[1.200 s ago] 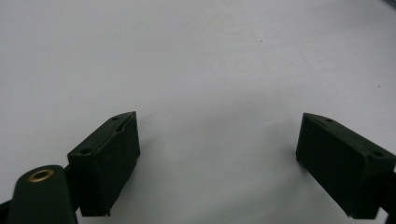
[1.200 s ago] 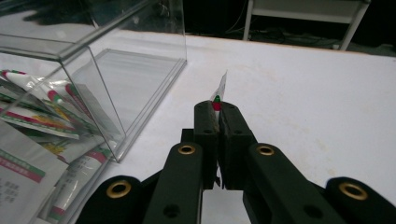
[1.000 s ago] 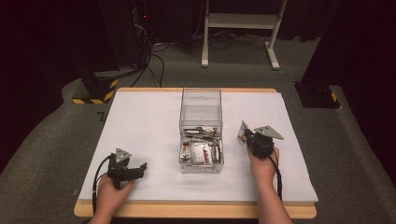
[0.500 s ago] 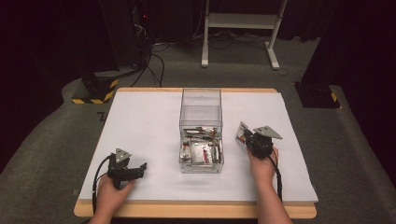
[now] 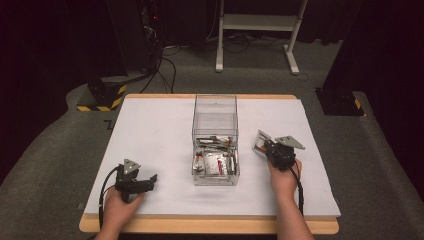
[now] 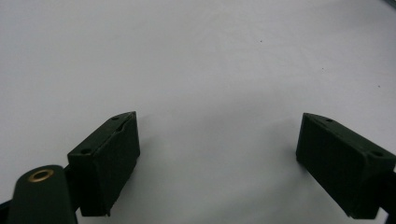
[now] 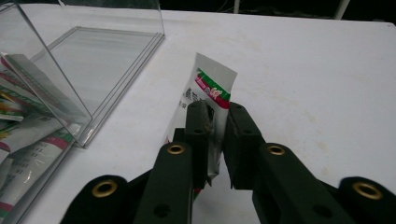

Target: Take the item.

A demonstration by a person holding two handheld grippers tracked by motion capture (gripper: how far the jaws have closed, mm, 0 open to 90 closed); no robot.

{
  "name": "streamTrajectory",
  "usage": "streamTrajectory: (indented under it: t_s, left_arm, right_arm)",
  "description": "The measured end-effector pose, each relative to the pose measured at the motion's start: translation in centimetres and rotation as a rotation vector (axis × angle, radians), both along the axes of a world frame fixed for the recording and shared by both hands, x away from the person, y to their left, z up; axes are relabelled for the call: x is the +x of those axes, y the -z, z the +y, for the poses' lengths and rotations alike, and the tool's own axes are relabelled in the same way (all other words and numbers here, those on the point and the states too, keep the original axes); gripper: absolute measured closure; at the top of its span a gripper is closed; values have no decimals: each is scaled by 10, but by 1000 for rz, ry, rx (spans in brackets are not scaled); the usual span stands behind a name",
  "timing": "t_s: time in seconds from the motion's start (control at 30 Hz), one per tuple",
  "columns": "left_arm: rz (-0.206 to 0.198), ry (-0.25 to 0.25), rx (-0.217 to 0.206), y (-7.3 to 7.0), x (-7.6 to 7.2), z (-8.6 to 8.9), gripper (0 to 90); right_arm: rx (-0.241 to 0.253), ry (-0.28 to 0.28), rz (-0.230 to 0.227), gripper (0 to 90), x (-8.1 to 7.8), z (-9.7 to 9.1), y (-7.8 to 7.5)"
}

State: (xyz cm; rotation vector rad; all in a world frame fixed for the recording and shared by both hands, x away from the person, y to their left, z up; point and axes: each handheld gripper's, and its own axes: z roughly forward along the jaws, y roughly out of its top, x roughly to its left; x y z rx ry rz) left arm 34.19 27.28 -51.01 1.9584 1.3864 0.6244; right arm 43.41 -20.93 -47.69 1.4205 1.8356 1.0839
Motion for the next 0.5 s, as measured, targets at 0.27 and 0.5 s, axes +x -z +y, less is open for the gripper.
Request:
streamTrajectory:
  t_s: [0.27,0.5]
  left_arm:
    - [-1,-1,-2,0,0,0,137]
    - [0,1,0,0,0,0,137]
  right_arm:
    - [-5,40,15,695,-1,-11,0]
    - [9,80,5,638,-5,-24,-5]
